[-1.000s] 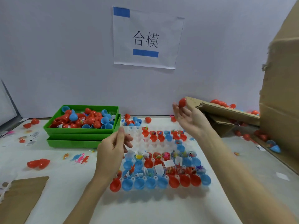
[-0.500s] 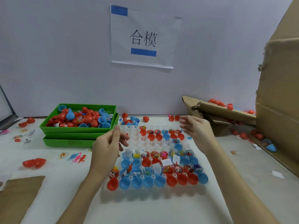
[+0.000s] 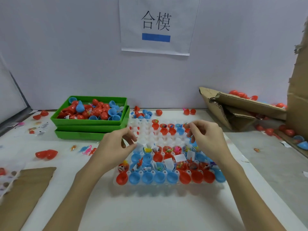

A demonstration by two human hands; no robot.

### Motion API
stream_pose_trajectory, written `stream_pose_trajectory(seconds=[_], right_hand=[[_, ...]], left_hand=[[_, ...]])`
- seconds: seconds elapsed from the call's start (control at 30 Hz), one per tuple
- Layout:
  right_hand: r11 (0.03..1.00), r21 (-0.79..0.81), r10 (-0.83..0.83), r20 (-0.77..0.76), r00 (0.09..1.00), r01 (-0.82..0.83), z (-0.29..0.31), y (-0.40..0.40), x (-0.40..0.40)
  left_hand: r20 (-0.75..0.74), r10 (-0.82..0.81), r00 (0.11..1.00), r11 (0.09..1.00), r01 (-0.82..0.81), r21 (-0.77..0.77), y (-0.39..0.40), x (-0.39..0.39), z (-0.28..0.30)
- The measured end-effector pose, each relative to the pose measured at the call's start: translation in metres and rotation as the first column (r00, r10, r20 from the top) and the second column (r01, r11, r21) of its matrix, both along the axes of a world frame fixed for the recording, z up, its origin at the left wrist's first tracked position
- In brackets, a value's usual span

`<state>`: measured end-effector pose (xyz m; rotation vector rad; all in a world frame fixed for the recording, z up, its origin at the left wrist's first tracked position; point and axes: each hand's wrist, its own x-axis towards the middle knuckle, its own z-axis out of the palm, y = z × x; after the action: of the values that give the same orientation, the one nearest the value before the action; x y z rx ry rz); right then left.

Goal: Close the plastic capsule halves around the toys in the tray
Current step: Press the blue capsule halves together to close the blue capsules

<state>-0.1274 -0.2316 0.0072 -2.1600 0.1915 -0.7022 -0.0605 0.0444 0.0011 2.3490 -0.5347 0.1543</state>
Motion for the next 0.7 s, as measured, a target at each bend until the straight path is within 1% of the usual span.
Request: stream_pose_trajectory(seconds=[0.1,0.37,0.5,0.6,0.7], right_hand=[[0.999,-0.032,0.022,0.001,1.000,-0.022,-0.001,0.005,-0.002],[0.995,-0.085,0.047,-0.019,0.999,-0.049,-0.002,0.013,-0.001],[0.995,-0.087,0.054,-0.021,0.998,-0.055,-0.003,0.015,-0.001],[0.995,-0.086,0.057,-0.024,0.998,-0.059,-0.002,0.016,-0.002],[0.995,-0.079,0.062,-0.021,0.998,-0.063,-0.001,0.018,-0.002]], left_hand=[[-0.025,-0.035,0.999,0.998,0.037,0.058,0.003,-0.001,0.001],[-0.009,-0.075,0.997,0.977,0.075,0.200,0.005,-0.002,0.000],[-0.020,-0.101,0.995,0.975,0.103,0.198,0.006,-0.001,0.000],[0.001,-0.104,0.995,0.983,0.102,0.149,0.006,0.000,0.001],[0.057,-0.062,0.996,0.994,0.056,0.089,0.006,0.000,0.005]])
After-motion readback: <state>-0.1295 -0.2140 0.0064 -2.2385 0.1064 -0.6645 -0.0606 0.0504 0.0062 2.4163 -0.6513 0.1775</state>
